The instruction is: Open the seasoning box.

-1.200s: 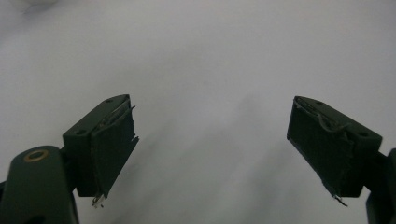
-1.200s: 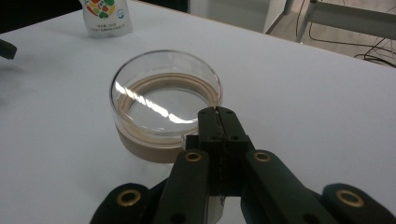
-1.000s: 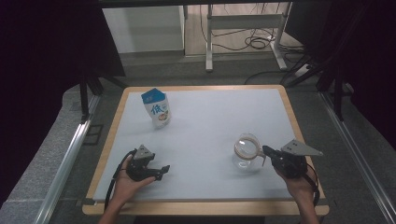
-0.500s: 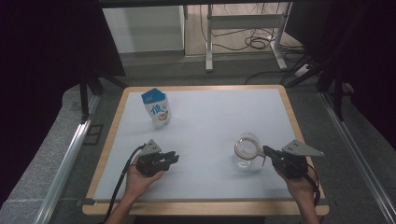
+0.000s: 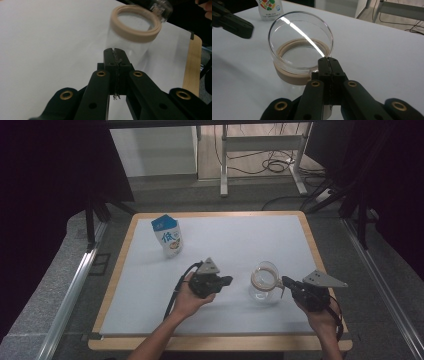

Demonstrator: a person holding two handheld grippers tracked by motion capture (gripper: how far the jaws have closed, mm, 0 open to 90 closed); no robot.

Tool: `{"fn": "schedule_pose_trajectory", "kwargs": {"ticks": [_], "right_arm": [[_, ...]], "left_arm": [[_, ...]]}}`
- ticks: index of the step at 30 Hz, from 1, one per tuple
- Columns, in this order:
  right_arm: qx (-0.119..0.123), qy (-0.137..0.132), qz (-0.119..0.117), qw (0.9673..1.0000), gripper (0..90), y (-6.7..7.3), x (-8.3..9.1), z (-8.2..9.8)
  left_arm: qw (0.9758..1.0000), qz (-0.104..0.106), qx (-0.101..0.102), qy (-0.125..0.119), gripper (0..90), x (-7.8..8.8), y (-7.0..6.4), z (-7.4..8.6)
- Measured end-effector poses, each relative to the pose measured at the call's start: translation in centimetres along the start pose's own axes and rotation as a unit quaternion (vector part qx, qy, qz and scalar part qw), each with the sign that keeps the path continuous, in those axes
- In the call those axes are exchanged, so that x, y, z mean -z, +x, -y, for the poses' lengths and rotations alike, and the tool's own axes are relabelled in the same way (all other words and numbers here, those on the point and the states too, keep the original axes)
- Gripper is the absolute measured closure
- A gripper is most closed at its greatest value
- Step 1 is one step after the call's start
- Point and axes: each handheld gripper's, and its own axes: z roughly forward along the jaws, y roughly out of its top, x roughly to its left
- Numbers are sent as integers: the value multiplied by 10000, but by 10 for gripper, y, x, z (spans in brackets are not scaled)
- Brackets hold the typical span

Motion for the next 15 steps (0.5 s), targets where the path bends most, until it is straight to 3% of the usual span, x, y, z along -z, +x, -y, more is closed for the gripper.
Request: {"fn": "schedule_pose_trajectory", "kwargs": {"ticks": [6, 15], "right_arm": [[-5, -13, -32, 10000, 900, -1, 0, 2], [-4, 28, -11, 10000, 900, -1, -1, 4]], "left_arm": [[9997, 236, -50, 15, 900, -27, -12, -20], [9992, 374, -83, -97, 900, -34, -18, -37]]}}
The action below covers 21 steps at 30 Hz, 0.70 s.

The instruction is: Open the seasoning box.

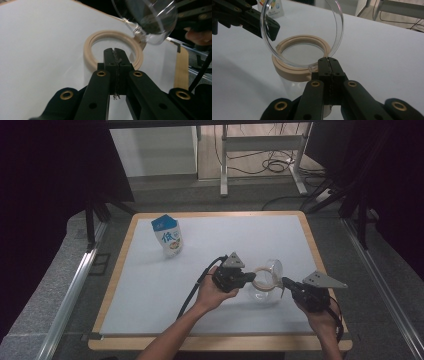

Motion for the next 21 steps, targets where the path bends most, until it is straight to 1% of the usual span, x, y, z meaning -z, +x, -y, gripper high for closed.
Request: {"fn": "schedule_pose_trajectory", "kwargs": {"ticks": [2, 5, 13, 14, 16, 21], "right_arm": [[-3, -6, 0, 10000, 900, 0, 0, 0], [-5, -8, 10, 10000, 900, 0, 0, 0], [-14, -16, 17, 10000, 900, 1, 1, 1], [-3, -16, 19, 10000, 900, 1, 1, 1], [5, 2, 30, 10000, 900, 0, 1, 2], [-73, 12, 52, 10000, 900, -1, 3, 4]], "left_arm": [[10000, 31, -37, -68, 900, -2, -4, -5], [9999, 77, -51, -88, 900, -5, -7, -10], [9998, 128, -131, -113, 900, -6, -14, -17], [9997, 124, -191, -112, 900, -7, -18, -20], [9995, 145, -244, -108, 900, -8, -21, -23], [9992, 127, -383, -74, 900, -12, -29, -28]]}}
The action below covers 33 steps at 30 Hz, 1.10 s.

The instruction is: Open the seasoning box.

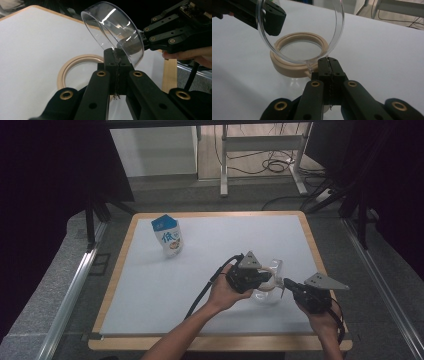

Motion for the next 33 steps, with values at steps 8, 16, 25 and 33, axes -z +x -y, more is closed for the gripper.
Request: {"fn": "schedule_pose_trajectory", "kwargs": {"ticks": [8, 16, 25, 33], "right_arm": [[-177, 104, -45, 9998, 866, 3, 15, 24], [-365, 60, -255, 9990, 810, 5, 18, 41], [-267, -175, -611, 9976, 628, 30, 20, 43], [-137, -279, -942, 9951, 498, 59, 9, 42]], "left_arm": [[9998, 75, -158, 4, 900, -4, -11, -7], [9999, 83, -136, -19, 900, 1, -7, -1], [9998, -17, 100, -175, 764, 38, 16, 27], [9981, -366, 390, -321, 440, 71, 28, 56]]}}
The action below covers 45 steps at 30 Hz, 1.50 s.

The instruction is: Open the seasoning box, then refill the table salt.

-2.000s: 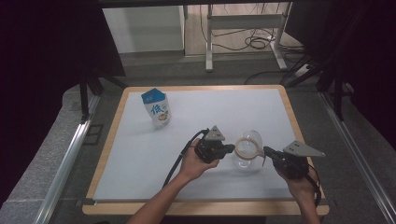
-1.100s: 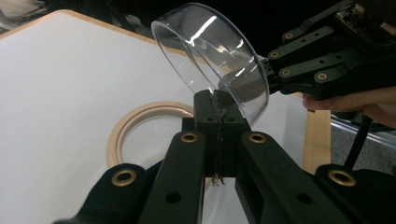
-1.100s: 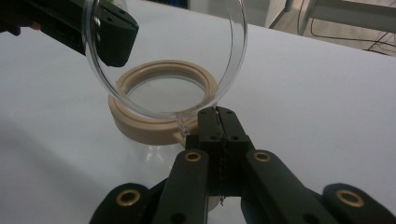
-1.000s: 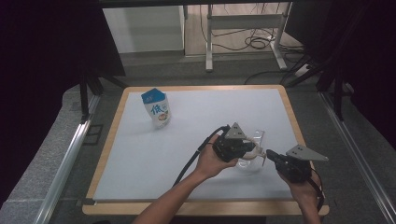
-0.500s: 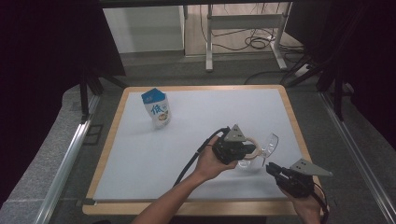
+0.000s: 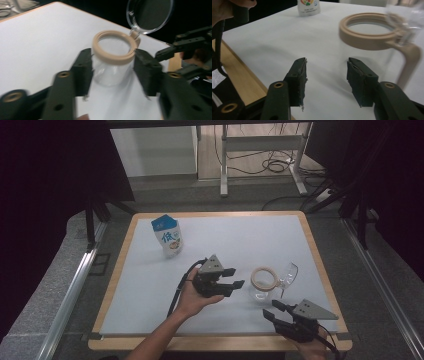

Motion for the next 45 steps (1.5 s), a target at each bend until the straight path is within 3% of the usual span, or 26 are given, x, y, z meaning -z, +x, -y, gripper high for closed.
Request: {"fn": "schedule_pose_trajectory", "kwargs": {"ticks": [8, 13, 23, 30, 36, 45], "right_arm": [[118, -96, -190, 9997, 454, 22, -13, 2], [210, -132, -124, 9996, 423, 26, -22, 4], [337, 28, -153, 9993, 396, 28, -52, 4], [496, 130, -240, 9984, 388, 34, -67, -2], [624, 231, -308, 9973, 380, 38, -82, -5], [531, 269, -258, 9979, 374, 34, -81, 0]], "left_arm": [[9997, -188, 184, 0, 290, 33, 18, 31], [9989, -378, 281, 61, 251, 47, 28, 51], [9974, -534, 421, 254, 173, 56, 45, 85], [9953, -728, 502, 392, 163, 63, 52, 100], [9920, -1019, 651, 352, 164, 76, 62, 107], [9838, -1534, 929, 78, 188, 99, 86, 106]]}}
